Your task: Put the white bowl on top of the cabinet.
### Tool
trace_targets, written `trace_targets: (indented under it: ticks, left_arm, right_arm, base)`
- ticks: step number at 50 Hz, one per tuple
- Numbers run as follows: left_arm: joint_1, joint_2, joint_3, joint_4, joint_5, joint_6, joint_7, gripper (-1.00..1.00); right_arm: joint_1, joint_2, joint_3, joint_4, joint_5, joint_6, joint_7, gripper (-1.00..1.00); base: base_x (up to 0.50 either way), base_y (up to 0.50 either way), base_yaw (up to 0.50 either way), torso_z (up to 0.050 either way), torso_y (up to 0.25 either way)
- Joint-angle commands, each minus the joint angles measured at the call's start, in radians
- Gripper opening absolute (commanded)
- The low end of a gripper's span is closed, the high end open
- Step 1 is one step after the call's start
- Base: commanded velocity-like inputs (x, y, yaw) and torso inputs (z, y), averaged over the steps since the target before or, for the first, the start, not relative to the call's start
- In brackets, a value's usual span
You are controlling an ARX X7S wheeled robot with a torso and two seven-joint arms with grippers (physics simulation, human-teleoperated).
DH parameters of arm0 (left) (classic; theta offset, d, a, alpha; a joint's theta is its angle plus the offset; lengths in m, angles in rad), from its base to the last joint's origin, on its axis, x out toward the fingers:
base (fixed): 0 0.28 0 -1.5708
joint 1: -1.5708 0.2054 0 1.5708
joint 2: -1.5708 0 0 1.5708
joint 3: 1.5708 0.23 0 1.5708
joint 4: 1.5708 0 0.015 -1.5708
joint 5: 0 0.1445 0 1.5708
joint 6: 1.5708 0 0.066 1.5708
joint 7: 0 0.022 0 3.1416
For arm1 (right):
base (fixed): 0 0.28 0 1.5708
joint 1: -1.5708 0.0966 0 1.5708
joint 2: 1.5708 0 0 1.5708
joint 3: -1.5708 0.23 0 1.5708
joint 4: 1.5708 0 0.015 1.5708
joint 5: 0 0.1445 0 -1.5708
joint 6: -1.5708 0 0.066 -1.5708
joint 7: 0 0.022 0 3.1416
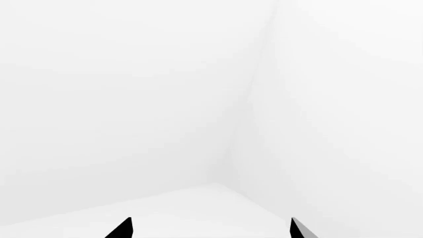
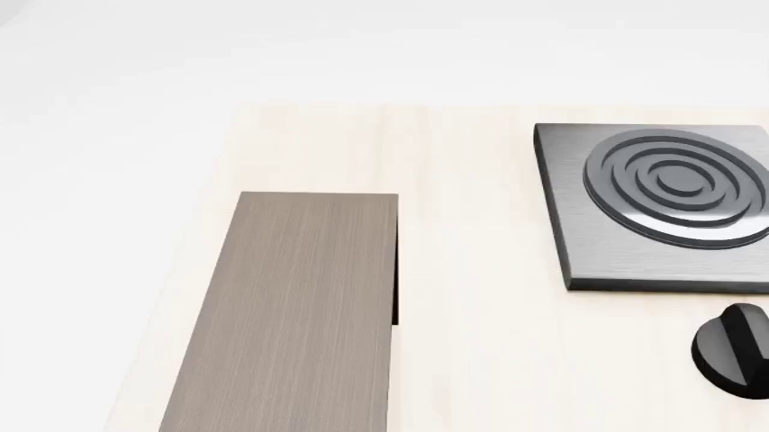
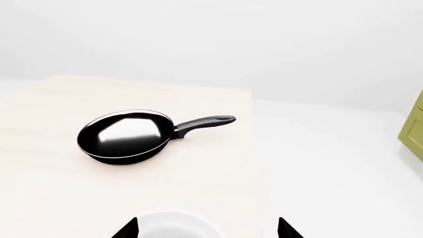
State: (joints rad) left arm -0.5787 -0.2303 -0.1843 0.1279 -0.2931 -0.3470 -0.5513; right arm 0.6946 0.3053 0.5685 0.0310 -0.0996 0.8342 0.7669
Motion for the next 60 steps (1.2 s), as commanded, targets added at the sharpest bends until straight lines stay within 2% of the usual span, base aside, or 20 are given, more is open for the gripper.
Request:
trace_targets:
  ticks: [1, 46, 60]
  left_arm:
    - [0.001, -0.003, 0.004, 0.000, -0.002, 0.002, -0.004, 1.00]
    - [0.005, -0.013, 0.017, -0.007, -0.011, 0.014, -0.018, 1.00]
    - [0.006, -0.016, 0.021, -0.010, -0.014, 0.017, -0.022, 1.00]
  right_arm:
    - [0.001, 0.010, 0.024, 0.046, 0.013, -0.024, -0.001, 1.00]
    - [0.033, 0.049, 0.138, 0.313, 0.082, -0.114, -0.008, 1.00]
    - [0.047, 0.068, 0.213, 0.399, 0.127, -0.165, -0.016, 1.00]
  base:
    - [0.00, 0.00, 0.00, 0.000, 0.000]
    - [0.00, 0.00, 0.00, 0.000, 0.000]
    - [0.00, 0.00, 0.00, 0.000, 0.000]
